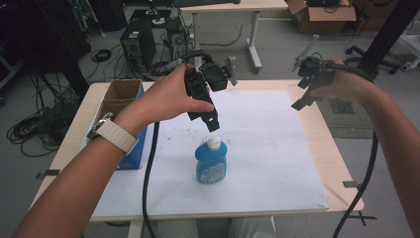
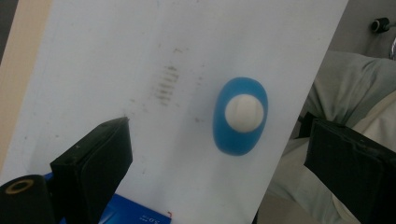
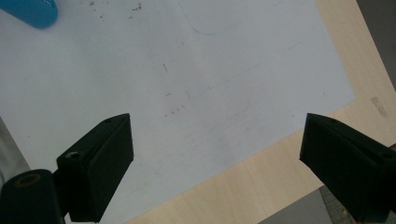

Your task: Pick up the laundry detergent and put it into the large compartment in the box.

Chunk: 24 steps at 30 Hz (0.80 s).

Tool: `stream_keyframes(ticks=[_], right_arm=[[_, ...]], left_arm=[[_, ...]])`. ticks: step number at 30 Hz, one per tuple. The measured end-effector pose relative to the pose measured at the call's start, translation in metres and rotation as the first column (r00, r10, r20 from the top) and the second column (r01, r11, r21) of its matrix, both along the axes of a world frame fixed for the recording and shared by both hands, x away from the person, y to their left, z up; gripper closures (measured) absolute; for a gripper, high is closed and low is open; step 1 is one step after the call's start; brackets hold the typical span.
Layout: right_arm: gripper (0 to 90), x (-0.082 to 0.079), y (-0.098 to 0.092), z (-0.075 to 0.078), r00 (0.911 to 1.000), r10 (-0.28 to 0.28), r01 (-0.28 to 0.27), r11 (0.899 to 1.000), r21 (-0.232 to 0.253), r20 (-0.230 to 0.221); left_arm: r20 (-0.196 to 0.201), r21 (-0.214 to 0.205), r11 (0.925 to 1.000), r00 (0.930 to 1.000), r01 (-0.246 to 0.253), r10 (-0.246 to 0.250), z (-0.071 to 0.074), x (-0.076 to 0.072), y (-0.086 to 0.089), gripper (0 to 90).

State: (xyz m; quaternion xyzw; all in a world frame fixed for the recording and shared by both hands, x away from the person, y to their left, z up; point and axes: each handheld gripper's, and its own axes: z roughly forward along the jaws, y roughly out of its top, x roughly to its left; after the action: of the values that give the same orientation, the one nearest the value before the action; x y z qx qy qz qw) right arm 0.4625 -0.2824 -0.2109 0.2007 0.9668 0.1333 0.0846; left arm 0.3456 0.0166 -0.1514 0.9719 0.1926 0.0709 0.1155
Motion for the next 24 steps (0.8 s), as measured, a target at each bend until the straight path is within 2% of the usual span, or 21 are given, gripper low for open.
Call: stream_keyframes(ticks=[12,13,24], right_arm=[[9.8,-0.001,-0.002,0.003,0.9999,-0.007,0.007,1.000,0.015,0.014],[9.8,-0.001,-0.002,0.003,0.9999,-0.005,0.005,1.000,0.013,0.014],[9.8,-0.003,-0.001,0.003,0.9999,-0.005,0.005,1.000,0.007,0.013]], left_arm=[[-0.010,-0.002,0.9999,0.9999,0.010,-0.010,-0.009,-0.006,-0.005,7.2],[-0.015,0.008,0.9999,0.9998,0.015,-0.015,-0.013,-0.007,-0.006,7.2],[-0.035,0.008,0.9996,0.9990,0.028,-0.028,-0.030,-0.009,-0.010,7.2]])
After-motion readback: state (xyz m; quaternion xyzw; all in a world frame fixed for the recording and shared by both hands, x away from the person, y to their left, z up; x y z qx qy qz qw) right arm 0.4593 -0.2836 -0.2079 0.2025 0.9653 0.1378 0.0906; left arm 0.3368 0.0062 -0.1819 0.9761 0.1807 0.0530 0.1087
